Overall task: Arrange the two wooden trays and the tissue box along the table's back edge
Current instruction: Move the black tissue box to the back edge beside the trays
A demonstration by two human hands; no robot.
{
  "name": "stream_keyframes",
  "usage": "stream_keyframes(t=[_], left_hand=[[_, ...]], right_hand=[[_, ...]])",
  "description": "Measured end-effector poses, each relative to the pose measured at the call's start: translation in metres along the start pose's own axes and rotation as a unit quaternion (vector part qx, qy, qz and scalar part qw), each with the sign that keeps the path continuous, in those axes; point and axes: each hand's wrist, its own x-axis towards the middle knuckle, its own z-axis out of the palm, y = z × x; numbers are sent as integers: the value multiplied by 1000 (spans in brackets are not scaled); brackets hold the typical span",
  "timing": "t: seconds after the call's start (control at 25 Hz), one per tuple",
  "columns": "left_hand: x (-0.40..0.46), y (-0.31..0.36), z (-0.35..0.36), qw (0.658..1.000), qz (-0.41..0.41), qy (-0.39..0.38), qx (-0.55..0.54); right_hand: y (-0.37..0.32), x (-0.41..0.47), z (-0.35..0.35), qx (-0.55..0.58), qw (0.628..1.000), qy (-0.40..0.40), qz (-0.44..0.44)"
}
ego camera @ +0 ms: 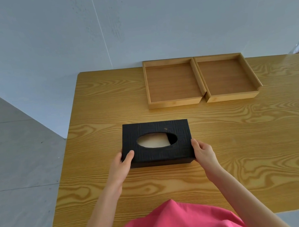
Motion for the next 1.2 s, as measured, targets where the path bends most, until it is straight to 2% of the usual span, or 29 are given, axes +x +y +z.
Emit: stream_keyframes(t=[0.12,0.4,0.76,1.08,1.2], left_hand=[[2,4,-12,1000,13,-6,-2],[28,35,-57,998,48,30,1],[85,87,-107,995,71,72,-25],[131,98,-112,995,78,62,-27],[140,98,-112,994,89,60,-14]], right_hand=[[-16,-1,6,3,1000,-3,-19],[-76,17,42,16,998,-35,-49],[-144,56,106,-17,986,-129,-100],[-158,99,135,-55,980,-157,-106],[-151,103,138,-102,972,-163,-133]])
